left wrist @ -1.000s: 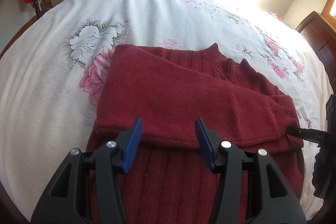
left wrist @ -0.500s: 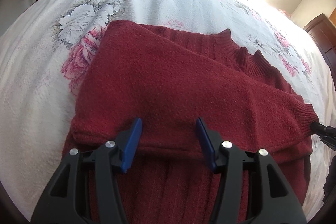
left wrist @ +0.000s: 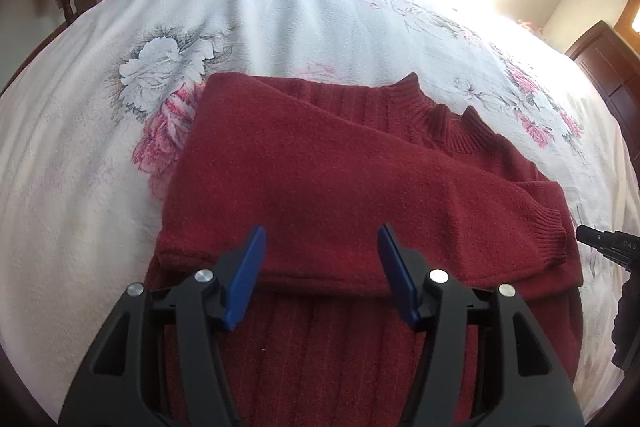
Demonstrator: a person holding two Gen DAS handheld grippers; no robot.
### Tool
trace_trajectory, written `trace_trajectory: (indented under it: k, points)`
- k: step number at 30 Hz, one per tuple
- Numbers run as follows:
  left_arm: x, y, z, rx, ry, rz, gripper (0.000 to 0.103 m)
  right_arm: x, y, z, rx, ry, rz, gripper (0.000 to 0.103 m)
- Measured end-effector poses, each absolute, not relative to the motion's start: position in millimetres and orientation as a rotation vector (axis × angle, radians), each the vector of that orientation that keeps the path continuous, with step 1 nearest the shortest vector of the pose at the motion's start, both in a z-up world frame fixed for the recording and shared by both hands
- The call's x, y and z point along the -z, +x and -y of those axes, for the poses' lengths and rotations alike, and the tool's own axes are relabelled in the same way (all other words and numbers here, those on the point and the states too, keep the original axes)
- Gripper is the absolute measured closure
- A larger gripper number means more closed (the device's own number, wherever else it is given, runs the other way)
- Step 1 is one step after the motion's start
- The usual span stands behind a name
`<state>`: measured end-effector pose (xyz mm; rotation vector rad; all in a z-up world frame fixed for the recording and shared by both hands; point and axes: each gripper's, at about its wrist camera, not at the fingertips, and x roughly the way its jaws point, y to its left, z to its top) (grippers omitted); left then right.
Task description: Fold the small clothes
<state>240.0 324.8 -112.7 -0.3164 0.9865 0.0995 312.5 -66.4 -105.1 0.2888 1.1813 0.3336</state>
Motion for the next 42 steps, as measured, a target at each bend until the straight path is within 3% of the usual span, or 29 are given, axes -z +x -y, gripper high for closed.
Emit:
trace_trajectory:
  k: [12, 18, 20, 25, 30, 33, 35, 42]
  points:
    - [147.6, 248.7, -326.2, -0.091, -0.326, -1.070, 0.042, 145.9, 315.0, 47.0, -0.352, 0.253, -1.290, 0.085]
    - [116.5, 212.3, -333.3, -0.086, -0.276, -1.049, 0.042, 112.1, 292.6, 60.0, -0.373, 0.327, -1.238, 0.076]
    - [108.7, 189.5, -340.9, -0.084, -0.285, -1.050, 0.040, 103.8, 275.0, 67.7, -0.373, 0.383, -1.214, 0.067]
    - [103.2, 116.0, -364.0, -0.102, -0.312, -1.093, 0.039, 100.0, 211.9, 80.9, -0.348, 0.447, -1.218, 0.058]
    - [97.5, 43.3, -386.4, -0.103, -0.331, -1.124, 0.039, 89.8, 146.0, 90.5, -0.341, 0.432, -1.217, 0.057]
    - [91.4, 11.7, -396.8, -0.099, -0.330, -1.126, 0.037, 81.0, 112.7, 95.7, -0.313, 0.363, -1.225, 0.052]
    - [89.7, -1.5, -400.7, -0.096, -0.332, -1.143, 0.036, 81.5, 93.7, 100.7, -0.273, 0.326, -1.269, 0.045]
    - [100.5, -29.4, -405.2, -0.061, -0.313, -1.234, 0.034, 111.7, 40.0, 108.8, -0.202, 0.320, -1.461, 0.038]
